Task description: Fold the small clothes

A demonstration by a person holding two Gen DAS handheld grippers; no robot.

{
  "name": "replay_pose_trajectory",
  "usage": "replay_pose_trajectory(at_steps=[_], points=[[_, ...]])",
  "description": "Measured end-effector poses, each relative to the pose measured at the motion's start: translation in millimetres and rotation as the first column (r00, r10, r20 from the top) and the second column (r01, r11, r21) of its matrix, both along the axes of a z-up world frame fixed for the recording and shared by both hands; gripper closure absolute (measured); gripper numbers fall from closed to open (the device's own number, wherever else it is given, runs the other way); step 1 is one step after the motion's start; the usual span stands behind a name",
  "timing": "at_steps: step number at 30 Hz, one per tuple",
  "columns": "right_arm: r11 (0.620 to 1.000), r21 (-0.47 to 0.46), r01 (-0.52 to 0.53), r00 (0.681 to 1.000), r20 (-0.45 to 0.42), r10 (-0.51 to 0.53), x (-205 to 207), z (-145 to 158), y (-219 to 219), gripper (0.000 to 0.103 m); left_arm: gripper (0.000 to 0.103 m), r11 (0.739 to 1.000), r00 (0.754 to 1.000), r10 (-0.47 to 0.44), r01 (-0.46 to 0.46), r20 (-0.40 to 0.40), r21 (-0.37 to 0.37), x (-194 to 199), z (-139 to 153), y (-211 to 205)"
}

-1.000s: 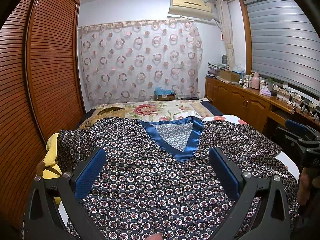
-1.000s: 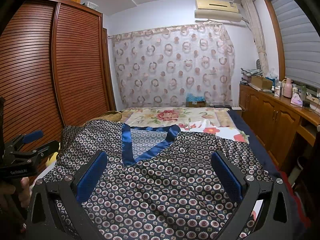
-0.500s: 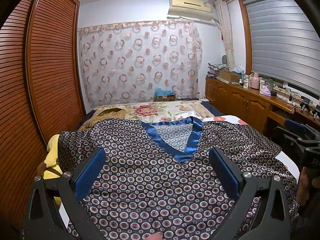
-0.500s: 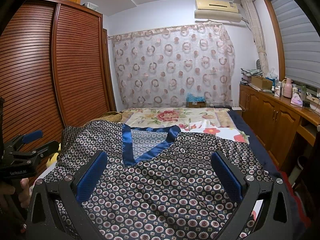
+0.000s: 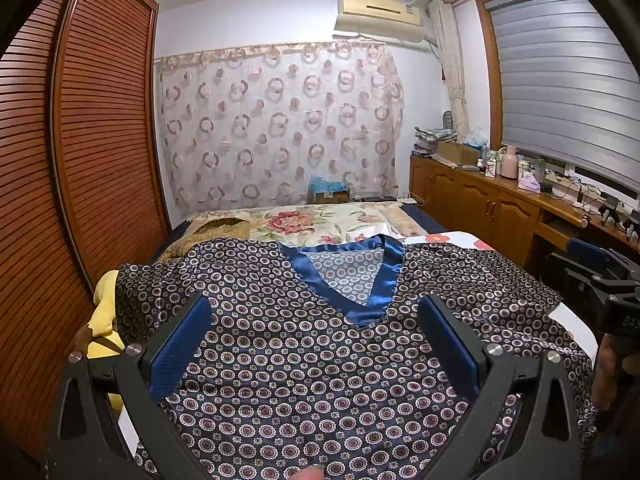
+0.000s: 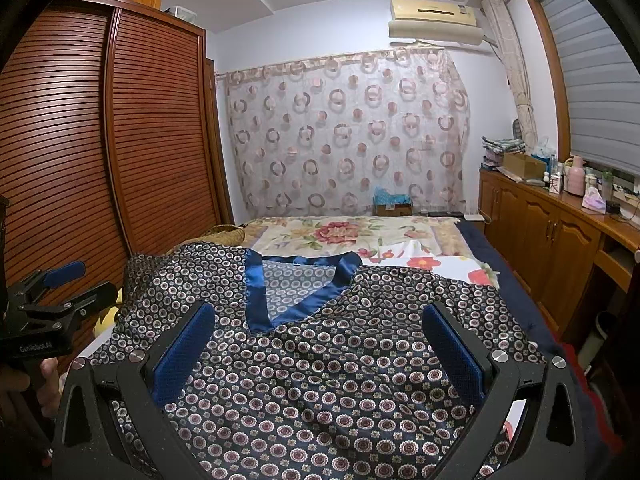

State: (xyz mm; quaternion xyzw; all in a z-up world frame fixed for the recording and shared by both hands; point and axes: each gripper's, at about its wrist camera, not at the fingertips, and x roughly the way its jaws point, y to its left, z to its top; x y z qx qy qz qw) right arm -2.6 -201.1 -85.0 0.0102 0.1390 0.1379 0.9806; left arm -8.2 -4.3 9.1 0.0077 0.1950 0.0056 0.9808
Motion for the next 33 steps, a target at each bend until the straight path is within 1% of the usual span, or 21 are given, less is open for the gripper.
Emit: replay_pose_trajectory(at_steps=[27, 31, 33], points=[[1.000, 0.006, -0.008, 1.000, -0.001, 0.008, 3.0, -3.2, -0.9, 0.000, 0.000, 1.000, 1.000, -0.002, 0.002, 0.006, 0.002, -1.8, 2.5, -2.0], [1.000, 0.006, -0.016, 1.000, -0.007, 0.016, 4.1, -5.6, -0.4, 0.000, 0.000, 1.000, 1.000, -0.008, 0.008, -0.003, -0.003, -2.3, 0.9, -1.2], [1.000, 0.005, -0.029, 0.999, -0.015, 0.029, 6.9, -8.2, 0.5, 0.000, 0.000, 1.000, 1.000, 0.004, -0.004, -0.019, -0.003, 0.2, -2.4, 2.4]])
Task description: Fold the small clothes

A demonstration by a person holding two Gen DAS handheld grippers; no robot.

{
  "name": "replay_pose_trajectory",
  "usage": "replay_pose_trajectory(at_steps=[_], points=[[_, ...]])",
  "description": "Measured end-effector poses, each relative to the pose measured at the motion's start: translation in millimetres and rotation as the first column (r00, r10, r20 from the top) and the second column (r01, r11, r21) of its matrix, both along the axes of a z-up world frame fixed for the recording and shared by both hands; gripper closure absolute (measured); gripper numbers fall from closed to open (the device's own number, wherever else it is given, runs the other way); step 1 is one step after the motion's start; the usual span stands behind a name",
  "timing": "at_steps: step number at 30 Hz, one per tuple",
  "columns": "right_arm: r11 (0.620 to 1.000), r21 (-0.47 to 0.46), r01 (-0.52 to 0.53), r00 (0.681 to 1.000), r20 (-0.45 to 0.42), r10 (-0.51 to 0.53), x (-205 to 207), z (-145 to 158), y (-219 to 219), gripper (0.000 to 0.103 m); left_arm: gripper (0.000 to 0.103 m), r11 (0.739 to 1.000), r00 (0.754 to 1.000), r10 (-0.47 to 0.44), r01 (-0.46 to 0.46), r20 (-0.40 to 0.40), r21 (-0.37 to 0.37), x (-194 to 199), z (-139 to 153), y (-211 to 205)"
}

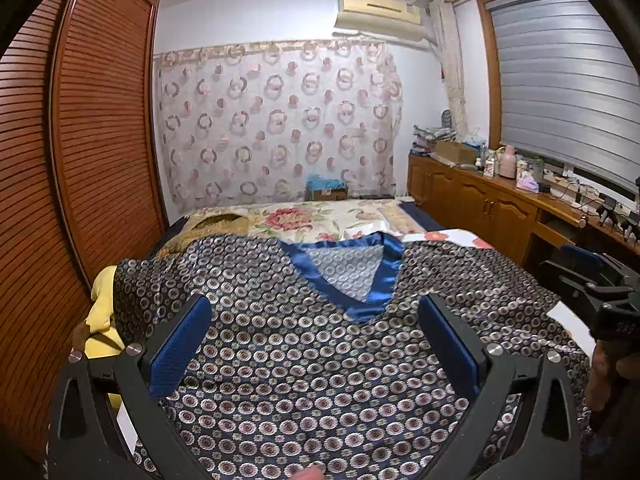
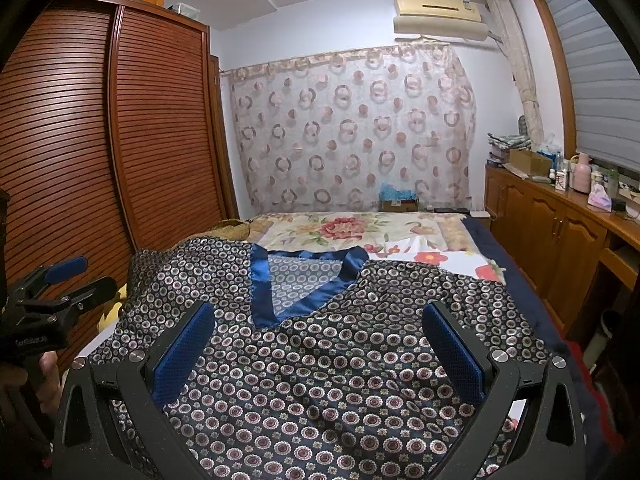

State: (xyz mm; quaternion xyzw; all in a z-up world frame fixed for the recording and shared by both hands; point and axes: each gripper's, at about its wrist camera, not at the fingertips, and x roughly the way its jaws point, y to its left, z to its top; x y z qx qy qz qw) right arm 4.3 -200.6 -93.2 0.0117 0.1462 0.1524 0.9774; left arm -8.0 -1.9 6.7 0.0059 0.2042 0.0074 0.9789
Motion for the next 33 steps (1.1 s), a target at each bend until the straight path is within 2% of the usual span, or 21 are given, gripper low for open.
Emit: replay_pose_trajectory(at_steps=[5, 15, 22, 24, 26, 33], points=[[0.999, 0.004, -0.037, 0.999, -0.027, 0.037, 8.8, -9.1, 5.3, 0.000, 0.000, 1.000, 0.999, 0.020, -0.020, -0.031, 0.003, 4.5, -10.0, 18.0], [0.994, -0.026, -0.102, 0.989, -0.107, 0.098, 33.9, -26.8, 20.3, 0.001, 0.000, 0.996, 0.988, 0.088, -0.091, -0.124, -0.016, 18.4, -35.0, 84.8], [0.987, -0.043, -0.152, 0.980, -0.135, 0.145, 43.7, -25.7, 28.6, 0.001, 0.000, 0.994, 0.981, 0.081, -0.092, -0.175, -0.057, 25.9, -50.2, 125.3], [0.985, -0.048, -0.167, 0.977, -0.139, 0.159, 45.2, -26.7, 32.8, 0.001, 0.003, 0.993, 0.980, 0.063, -0.081, -0.189, -0.088, 30.1, -54.4, 137.8], [0.982, -0.050, -0.180, 0.974, -0.147, 0.171, 46.9, -27.7, 34.7, 0.001, 0.014, 0.989, 0.974, 0.055, -0.084, -0.220, -0.122, 37.1, -59.6, 151.7], [0.973, -0.074, -0.219, 0.963, -0.178, 0.203, 63.1, -30.1, 48.6, 0.001, 0.032, 0.975, 0.947, 0.081, -0.140, -0.310, -0.172, 60.0, -81.5, 197.9]])
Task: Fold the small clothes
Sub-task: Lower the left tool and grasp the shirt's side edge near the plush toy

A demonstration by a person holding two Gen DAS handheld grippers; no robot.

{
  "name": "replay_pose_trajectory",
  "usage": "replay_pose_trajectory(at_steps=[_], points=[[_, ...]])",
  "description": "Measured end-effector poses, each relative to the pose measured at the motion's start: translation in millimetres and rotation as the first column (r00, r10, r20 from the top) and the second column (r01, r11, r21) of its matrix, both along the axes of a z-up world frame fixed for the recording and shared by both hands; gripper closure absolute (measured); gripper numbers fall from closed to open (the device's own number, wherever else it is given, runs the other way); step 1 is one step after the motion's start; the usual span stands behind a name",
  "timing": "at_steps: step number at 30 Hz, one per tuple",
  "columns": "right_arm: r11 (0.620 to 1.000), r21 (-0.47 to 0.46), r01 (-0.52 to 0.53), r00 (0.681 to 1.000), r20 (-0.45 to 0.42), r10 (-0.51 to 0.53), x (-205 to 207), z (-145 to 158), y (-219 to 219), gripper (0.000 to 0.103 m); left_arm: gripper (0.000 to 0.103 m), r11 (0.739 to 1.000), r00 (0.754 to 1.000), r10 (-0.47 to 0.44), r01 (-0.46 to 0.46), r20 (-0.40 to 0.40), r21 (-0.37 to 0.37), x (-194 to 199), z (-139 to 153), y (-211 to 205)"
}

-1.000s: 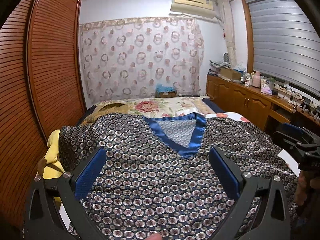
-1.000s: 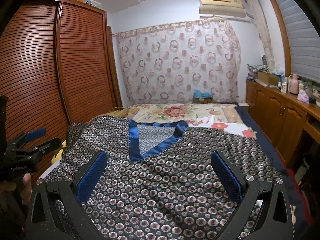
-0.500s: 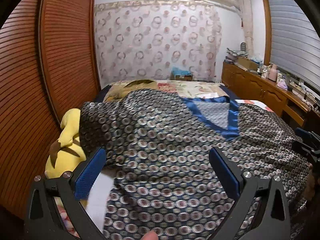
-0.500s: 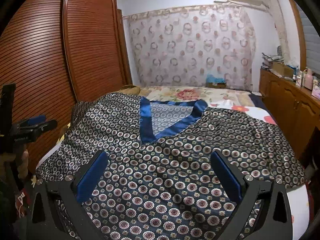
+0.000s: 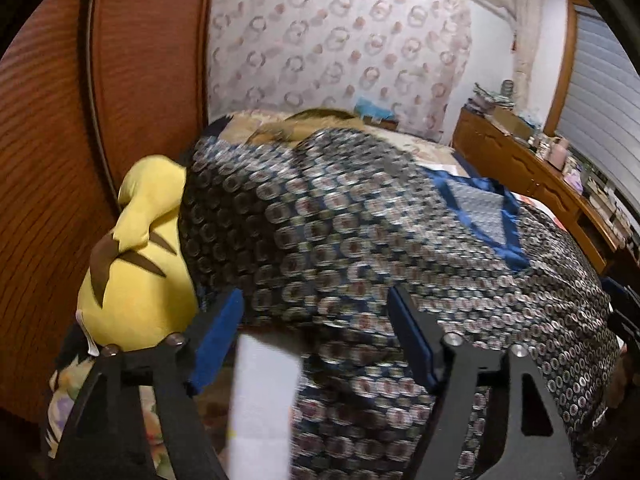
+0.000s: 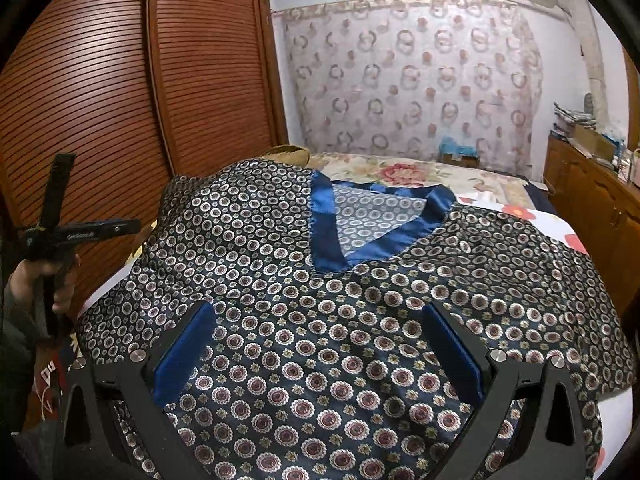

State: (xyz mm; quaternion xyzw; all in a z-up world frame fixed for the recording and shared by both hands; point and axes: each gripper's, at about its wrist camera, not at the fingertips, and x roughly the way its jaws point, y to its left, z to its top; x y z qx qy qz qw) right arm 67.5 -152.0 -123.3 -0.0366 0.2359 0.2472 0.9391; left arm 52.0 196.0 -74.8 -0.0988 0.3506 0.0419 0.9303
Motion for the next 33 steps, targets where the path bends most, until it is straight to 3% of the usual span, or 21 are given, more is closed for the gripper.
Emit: replay_pose_trajectory(at_steps=[2, 12, 15, 19, 22, 26, 33], points=[[1.000, -0.001, -0.011, 1.000, -0.006, 0.011, 3.1, 0.9, 3.4, 0.001, 0.041, 1.000, 1.000, -0.002, 0.001, -0.031, -0.023, 6.9, -8.3, 9.6], [0.998, -0.011, -0.058, 0.998, -0.033, 0.057, 25.0, 1.6, 20.9, 0.001, 0.062, 0.997, 0.990, -0.045, 0.036, -0.137, -0.065, 34.1, -35.5, 26.1], [0.998, -0.016, -0.062, 0.998, -0.031, 0.062, 22.5, -0.2, 22.7, 0.001, 0.065, 0.998, 0.989, -0.050, 0.044, -0.139, -0.046, 36.1, -37.5, 22.7], [0.998, -0.009, -0.054, 0.998, -0.036, 0.054, 22.6, -0.5, 18.2, 0.001, 0.090, 0.998, 0.987, -0.070, 0.069, -0.141, -0.016, 39.4, -36.6, 16.8], [0.999, -0.001, -0.046, 0.998, -0.037, 0.046, 23.6, -2.1, 17.2, 0.001, 0.098, 0.994, 0.986, -0.081, 0.089, -0.146, 0.055, 41.5, -36.5, 7.4], [0.999, 0.007, -0.036, 0.998, -0.043, 0.037, 23.2, -4.9, 12.6, 0.001, 0.101, 0.991, 0.992, -0.077, 0.087, -0.105, 0.097, 39.0, -26.6, 0.5], [1.000, 0.018, -0.018, 0.999, -0.043, 0.019, 23.2, -3.3, 3.3, 0.001, 0.101, 0.986, 0.991, -0.130, 0.124, 0.043, 0.116, 27.8, 28.3, -22.8]])
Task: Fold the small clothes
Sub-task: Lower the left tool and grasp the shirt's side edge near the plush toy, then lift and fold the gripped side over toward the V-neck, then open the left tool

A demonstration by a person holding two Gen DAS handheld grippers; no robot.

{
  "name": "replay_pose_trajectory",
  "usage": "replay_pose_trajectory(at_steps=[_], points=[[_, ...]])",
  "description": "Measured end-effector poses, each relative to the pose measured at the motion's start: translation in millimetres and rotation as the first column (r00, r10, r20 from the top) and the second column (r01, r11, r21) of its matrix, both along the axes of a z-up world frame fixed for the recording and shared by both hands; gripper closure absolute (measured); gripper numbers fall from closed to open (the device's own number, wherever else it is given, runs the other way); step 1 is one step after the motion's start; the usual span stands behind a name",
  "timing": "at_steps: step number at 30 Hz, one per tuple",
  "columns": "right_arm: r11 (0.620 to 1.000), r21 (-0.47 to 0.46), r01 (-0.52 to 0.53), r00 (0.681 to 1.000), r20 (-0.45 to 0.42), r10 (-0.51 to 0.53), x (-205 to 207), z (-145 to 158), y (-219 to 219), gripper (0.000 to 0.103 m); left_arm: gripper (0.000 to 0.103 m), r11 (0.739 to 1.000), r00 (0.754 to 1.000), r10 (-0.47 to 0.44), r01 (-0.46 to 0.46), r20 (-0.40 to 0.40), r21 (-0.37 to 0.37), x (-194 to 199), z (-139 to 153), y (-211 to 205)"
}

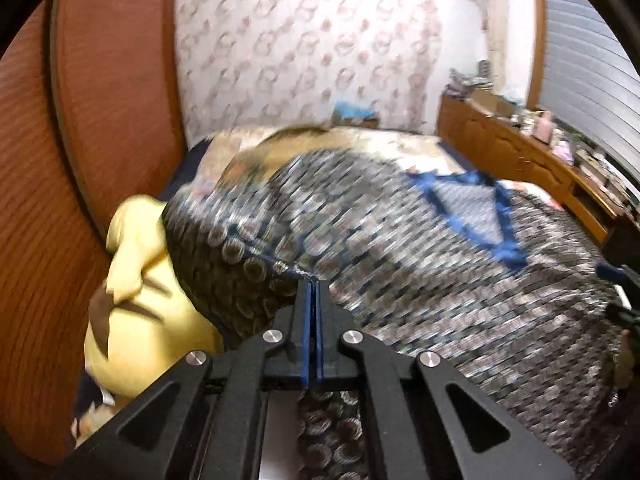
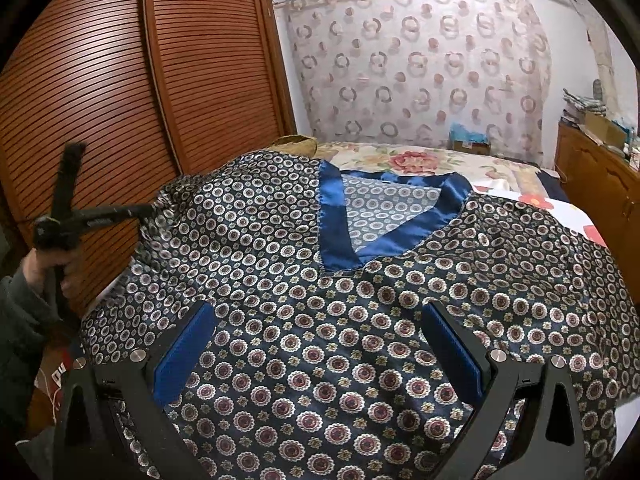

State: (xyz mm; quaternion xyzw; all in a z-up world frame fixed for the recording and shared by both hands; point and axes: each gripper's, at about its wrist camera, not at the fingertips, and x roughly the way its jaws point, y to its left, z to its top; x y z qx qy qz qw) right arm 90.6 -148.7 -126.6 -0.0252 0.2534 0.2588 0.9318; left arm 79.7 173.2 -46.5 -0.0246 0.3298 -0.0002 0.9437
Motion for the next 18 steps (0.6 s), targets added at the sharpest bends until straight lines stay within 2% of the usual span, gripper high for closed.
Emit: replay_pose_trajectory(at_steps=[3, 7, 9, 11, 14, 18], points=[[1.000, 0.010, 0.014, 1.000, 0.005, -0.014, 0.0, 3.5, -7.5, 0.001, 0.101, 0.997, 0.997, -0.074, 0.074, 0.032, 0.008, 4.2, 22.1, -27.4], [0.999, 0.025, 0.029, 1.000, 0.006, -0.029, -0.1, 5.8, -18.2, 0.001, 0.100, 0.988, 0.987, -0.156, 0.156, 0.033, 0.010, 6.5, 36.4, -64.7], [0.999, 0.026, 0.034, 0.999, 0.005, -0.034, -1.8, 5.4, -21.5, 0.001, 0.090, 0.980, 0.979, -0.199, 0.199, 0.033, 0.013, 3.4, 39.0, -81.1], [0.999, 0.025, 0.038, 0.999, 0.005, -0.038, -1.6, 5.8, -23.4, 0.001, 0.062, 0.978, 0.977, -0.208, 0.207, 0.039, 0.020, -1.5, 40.8, -83.9], [0.999, 0.029, 0.039, 0.999, 0.001, -0.039, -2.8, 4.9, -25.4, 0.001, 0.053, 0.984, 0.982, -0.180, 0.179, 0.049, 0.023, -8.2, 39.9, -72.9], [0.999, 0.031, 0.031, 0.999, -0.007, -0.031, 0.1, 6.5, -23.9, 0.001, 0.046, 0.997, 0.997, -0.081, 0.081, -0.002, -0.004, -11.2, 21.0, -34.9]])
